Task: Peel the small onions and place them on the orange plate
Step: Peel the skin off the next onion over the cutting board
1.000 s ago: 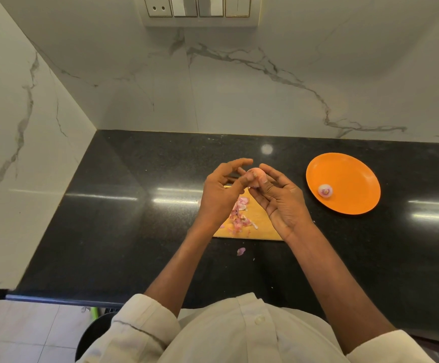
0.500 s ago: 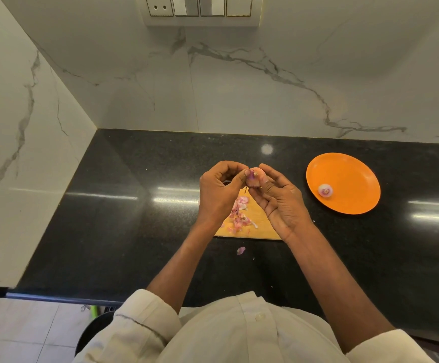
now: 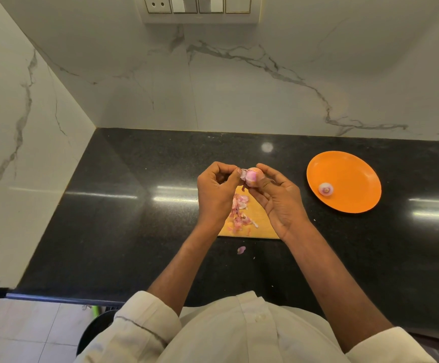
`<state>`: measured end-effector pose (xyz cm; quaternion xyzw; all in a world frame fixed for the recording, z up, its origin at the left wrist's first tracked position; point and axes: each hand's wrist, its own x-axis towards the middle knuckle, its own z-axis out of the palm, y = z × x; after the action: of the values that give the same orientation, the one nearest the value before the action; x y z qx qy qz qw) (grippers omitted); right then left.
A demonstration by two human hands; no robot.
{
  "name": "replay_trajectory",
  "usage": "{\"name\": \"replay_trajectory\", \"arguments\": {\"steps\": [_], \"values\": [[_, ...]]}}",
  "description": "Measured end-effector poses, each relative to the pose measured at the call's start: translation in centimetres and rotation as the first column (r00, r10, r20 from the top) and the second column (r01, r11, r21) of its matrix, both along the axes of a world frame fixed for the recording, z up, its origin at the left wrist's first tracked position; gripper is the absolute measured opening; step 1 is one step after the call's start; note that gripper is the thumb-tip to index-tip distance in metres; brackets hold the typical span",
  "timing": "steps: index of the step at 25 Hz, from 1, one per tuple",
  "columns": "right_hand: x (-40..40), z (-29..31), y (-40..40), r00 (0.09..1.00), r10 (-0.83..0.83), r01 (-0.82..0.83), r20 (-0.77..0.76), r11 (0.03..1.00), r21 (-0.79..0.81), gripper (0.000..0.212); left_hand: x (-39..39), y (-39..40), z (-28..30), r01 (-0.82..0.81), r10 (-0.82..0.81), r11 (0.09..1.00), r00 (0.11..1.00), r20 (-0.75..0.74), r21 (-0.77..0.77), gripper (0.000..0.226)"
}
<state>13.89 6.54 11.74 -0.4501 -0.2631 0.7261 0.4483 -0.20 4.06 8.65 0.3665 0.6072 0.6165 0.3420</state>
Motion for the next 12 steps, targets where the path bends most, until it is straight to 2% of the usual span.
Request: {"name": "replay_trajectory", "arguments": {"steps": [3, 5, 7, 12], "values": [[0.3, -0.3, 0.1, 0.991, -0.026, 0.021, -0.135, 0.999, -0.034, 0.032, -0.1, 0.3, -0.5, -0.068, 0.091, 0.994, 0.952, 0.291, -0.089, 0.01], [0.6, -0.3, 0.4, 0.983, -0.005, -0.004, -0.184, 0.999, -0.047, 0.03, -0.5, 0.3, -1.0, -0.091, 0.135, 0.987, 0.919, 0.371, -0.133, 0.013], [0.6, -0.4, 0.5, 0.988, 0.013, -0.019, -0.157, 0.999, -0.036, 0.029, -0.8, 0.4, -1.3, -0.079, 0.121, 0.988, 0.93, 0.348, -0.132, 0.012], [0.2, -1.0, 0.2, 0.999, -0.02, 0.018, -0.048, 0.999, -0.039, 0.031, -0.8, 0.2, -1.7, 0.012, -0.008, 0.99, 0.999, 0.033, -0.143, 0.01]]}}
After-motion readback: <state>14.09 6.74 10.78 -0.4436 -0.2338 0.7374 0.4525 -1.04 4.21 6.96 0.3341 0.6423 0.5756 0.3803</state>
